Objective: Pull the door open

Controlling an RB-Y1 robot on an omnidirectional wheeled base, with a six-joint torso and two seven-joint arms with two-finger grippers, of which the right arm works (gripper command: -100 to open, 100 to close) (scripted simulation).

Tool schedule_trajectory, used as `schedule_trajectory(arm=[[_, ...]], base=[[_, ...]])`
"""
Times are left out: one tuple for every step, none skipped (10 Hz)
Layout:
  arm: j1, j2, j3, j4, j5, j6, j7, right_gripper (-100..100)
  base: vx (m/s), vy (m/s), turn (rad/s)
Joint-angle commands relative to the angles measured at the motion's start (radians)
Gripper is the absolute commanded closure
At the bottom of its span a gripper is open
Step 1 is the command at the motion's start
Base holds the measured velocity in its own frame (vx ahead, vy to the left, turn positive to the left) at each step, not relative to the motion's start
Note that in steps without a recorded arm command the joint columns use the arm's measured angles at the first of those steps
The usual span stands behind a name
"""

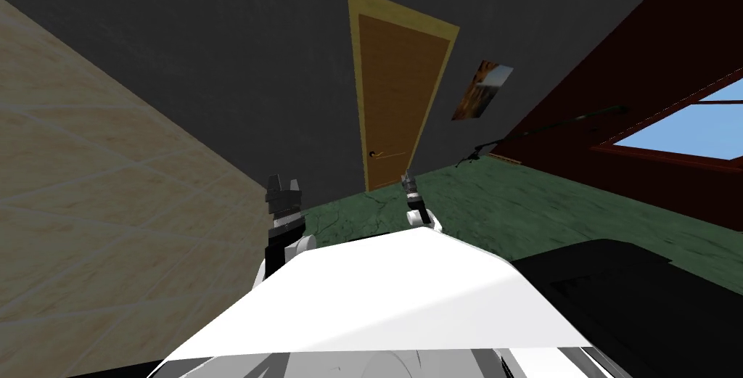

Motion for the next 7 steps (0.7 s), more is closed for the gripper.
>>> schedule_trajectory(arm=[[-0.023,-0.008,-0.007,0.050,-0.007,-0.003,0.000,-100],[-0.036,-0.013,-0.011,0.080,-0.012,-0.005,0.001,-100],[-0.048,-0.019,-0.016,0.110,-0.017,-0.008,0.001,-100],[-0.060,-0.024,-0.020,0.141,-0.021,-0.010,0.001,-100],[-0.073,-0.029,-0.024,0.167,-0.026,-0.012,0.002,-100],[-0.073,-0.029,-0.024,0.175,-0.026,-0.012,0.002,-100],[-0.085,-0.034,-0.029,0.206,-0.031,-0.014,0.002,-100]], base=[[0.099,-0.015,0.135],[0.116,-0.022,0.159],[0.102,-0.022,0.164],[0.089,-0.023,0.152],[0.092,-0.016,0.157],[0.059,-0.010,0.035],[0.054,-0.011,0.074]])
